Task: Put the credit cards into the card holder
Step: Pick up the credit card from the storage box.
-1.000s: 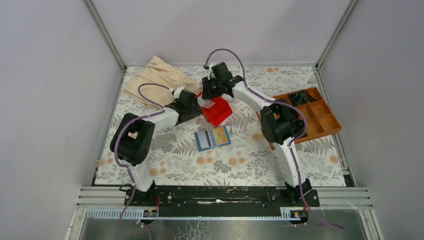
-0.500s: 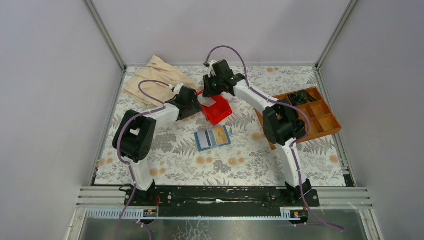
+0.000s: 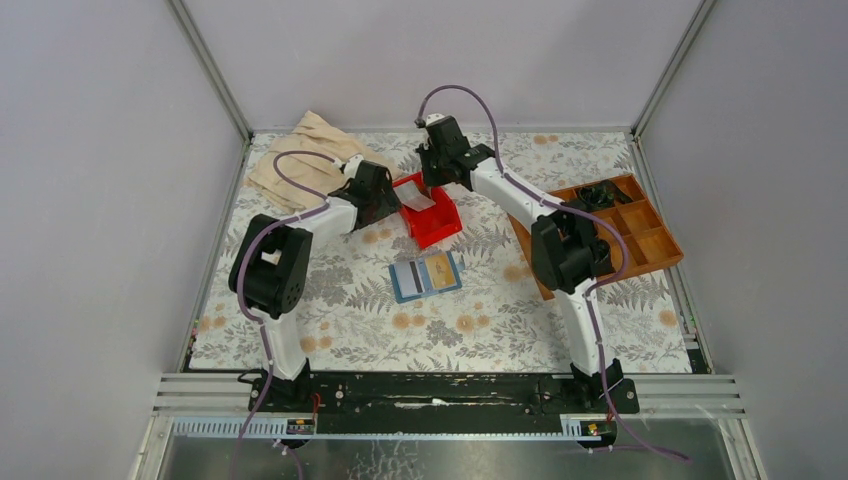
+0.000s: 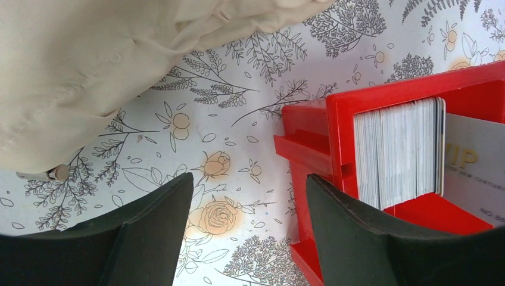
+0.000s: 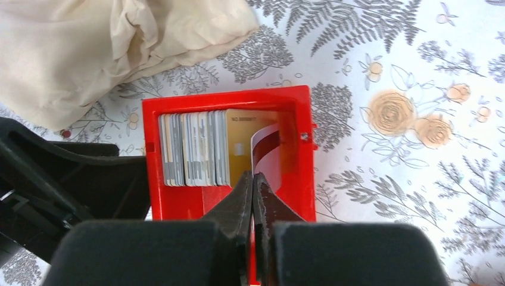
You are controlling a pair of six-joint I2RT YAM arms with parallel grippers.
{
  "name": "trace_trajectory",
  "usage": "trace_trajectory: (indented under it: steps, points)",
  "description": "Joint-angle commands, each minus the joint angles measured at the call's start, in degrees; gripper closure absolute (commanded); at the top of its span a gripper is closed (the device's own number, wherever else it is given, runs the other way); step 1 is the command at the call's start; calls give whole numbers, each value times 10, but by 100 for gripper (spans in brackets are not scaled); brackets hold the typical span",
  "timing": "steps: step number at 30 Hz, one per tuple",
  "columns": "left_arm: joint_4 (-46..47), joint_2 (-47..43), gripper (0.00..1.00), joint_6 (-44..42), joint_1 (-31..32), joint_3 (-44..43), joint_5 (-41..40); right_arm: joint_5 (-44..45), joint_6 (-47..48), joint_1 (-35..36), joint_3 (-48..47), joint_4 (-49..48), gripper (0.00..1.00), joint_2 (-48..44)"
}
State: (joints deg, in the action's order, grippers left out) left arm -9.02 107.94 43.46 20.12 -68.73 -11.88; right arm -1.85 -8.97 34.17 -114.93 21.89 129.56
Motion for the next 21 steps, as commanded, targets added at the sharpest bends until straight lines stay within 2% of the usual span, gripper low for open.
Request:
trace_trajectory:
  steps: [1,9,16,18,20,21]
  points:
    - [24,-4,23,-6,0,-17,2,63,9,14,11,0,100,-58]
    - [16,-61,22,-1,0,13,-6,112,29,15,28,-1,100,-96]
    - [36,-175,19,15,0,90,13,92,14,20,97,19,100,-190]
    - [54,-216,14,20,0,125,25,74,5,25,120,34,100,-220]
    - [73,-256,2,21,1,157,47,51,-4,29,146,52,100,-250]
    - [84,-277,0,21,1,173,61,39,-10,32,158,60,100,-266]
